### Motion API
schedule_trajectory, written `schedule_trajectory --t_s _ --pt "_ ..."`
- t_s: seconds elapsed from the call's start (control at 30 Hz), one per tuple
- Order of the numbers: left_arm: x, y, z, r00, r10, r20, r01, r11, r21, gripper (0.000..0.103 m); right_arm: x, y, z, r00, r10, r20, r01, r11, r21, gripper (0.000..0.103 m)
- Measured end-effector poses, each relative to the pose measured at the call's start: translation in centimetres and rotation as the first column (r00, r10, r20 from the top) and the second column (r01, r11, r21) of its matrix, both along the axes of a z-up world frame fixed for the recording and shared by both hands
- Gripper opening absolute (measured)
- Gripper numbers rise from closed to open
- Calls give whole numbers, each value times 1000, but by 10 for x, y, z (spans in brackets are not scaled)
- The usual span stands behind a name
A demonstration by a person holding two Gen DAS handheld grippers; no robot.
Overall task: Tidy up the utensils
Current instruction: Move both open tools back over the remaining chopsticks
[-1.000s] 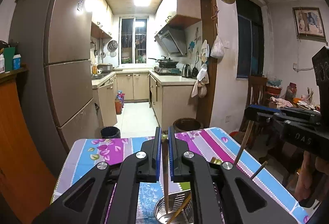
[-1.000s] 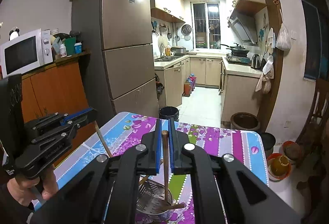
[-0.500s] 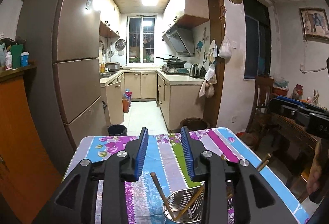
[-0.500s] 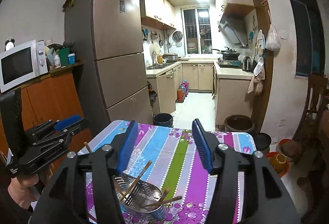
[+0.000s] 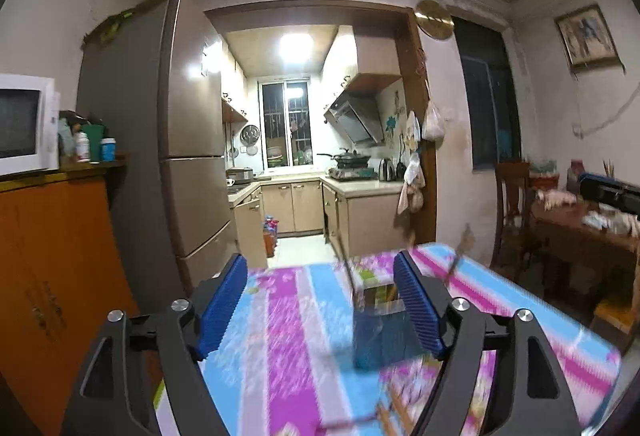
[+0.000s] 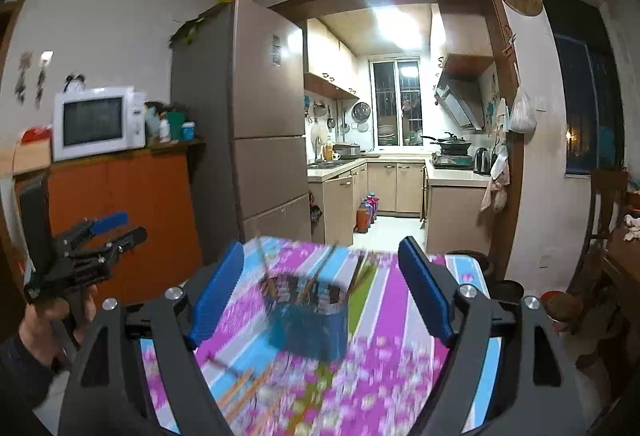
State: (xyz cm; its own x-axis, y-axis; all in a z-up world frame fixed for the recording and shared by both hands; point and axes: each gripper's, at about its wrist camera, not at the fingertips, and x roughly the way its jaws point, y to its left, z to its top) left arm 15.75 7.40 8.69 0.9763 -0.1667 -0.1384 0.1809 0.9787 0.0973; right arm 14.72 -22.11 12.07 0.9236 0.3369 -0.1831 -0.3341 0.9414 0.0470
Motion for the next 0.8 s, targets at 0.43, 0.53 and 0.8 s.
schedule_trajectory --t_s 0.43,0.53,0.8 --pt "-79 2 -183 921 -145 -362 146 989 -25 75 -79 43 -171 967 62 -249 -59 998 17 53" --pt "-88 -8 -196 901 -185 -392 189 982 -28 63 -86 52 -193 950 70 -305 -67 998 21 51" --pt "-91 -23 -223 880 -195 -434 223 975 15 44 -99 77 -218 916 142 -376 -147 989 14 31"
